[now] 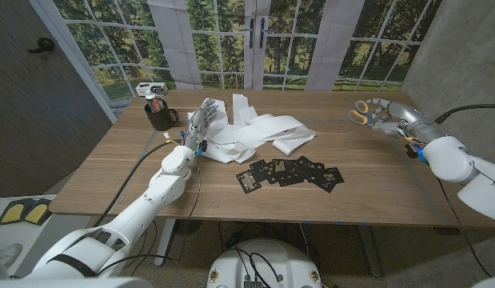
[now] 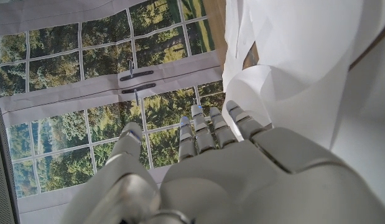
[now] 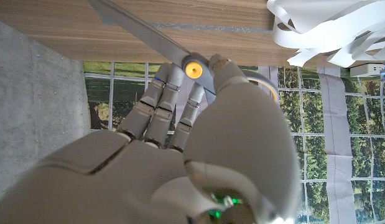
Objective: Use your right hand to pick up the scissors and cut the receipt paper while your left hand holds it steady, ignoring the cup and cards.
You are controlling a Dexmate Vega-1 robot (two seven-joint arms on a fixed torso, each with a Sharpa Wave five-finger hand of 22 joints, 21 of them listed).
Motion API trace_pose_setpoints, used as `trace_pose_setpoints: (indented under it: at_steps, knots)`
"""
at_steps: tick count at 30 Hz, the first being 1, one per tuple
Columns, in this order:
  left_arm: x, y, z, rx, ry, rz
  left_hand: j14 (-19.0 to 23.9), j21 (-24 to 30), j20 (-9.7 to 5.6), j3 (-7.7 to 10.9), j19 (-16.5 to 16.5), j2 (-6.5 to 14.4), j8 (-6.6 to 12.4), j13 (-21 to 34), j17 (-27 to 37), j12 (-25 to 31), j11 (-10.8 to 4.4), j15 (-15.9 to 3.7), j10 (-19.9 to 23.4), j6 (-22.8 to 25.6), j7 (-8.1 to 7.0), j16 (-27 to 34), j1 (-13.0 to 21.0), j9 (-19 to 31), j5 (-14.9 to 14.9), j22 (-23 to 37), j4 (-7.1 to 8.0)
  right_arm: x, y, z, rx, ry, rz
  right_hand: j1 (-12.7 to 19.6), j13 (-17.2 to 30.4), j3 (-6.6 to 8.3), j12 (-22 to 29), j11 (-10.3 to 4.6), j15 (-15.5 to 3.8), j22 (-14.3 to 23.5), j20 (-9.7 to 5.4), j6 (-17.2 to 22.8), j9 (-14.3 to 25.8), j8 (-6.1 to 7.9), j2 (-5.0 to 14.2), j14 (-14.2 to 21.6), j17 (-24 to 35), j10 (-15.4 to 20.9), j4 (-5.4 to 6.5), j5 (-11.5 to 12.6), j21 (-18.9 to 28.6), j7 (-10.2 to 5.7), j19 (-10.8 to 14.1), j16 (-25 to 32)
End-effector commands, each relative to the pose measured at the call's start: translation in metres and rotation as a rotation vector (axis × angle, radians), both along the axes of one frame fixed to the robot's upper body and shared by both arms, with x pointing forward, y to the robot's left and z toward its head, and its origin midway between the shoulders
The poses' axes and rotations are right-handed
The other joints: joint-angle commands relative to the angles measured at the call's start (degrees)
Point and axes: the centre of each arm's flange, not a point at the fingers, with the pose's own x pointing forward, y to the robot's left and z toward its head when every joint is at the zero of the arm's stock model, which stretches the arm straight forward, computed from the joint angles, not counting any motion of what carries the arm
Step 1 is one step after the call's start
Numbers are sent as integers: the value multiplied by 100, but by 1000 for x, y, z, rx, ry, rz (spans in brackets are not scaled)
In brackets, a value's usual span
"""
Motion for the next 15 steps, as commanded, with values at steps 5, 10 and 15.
trace_pose_setpoints:
  at_steps: [5, 10, 15]
  knots:
    - [-4, 4, 2, 5, -2, 8, 41, -8, -18, 23, 43, 23, -26, 16, 1, 1, -9, -316, 47, 18, 15, 2, 18, 17, -1, 13, -37, 0, 16, 6, 23, -93, 69, 215, 795, 61, 55, -364, -1226, 11, -196, 131, 32, 36, 171, 313, 51, 324, 8, 215, 60, -33, -62, -50]
    - [-4, 5, 2, 4, -1, 8, 39, -10, -15, 25, 39, 23, -26, 16, 2, -1, 3, -317, 45, 18, 18, 1, 21, 17, -2, 13, -42, 1, 17, 6, 61, -108, 104, 214, 794, 61, 83, -357, -1226, 14, -188, 238, 41, 61, 167, 335, 96, 342, 13, 247, 108, -160, -81, -86]
    - [-4, 5, 1, 5, 2, 10, 42, -10, -16, 26, 39, 21, -27, 16, 2, 0, -4, -310, 50, 16, 14, 2, 21, 17, -3, 13, -46, 2, 16, 5, 88, -122, 116, 214, 799, 63, 95, -350, -1226, 19, -193, 415, 71, 114, 169, 342, 150, 301, 18, 282, 163, -244, -123, -138]
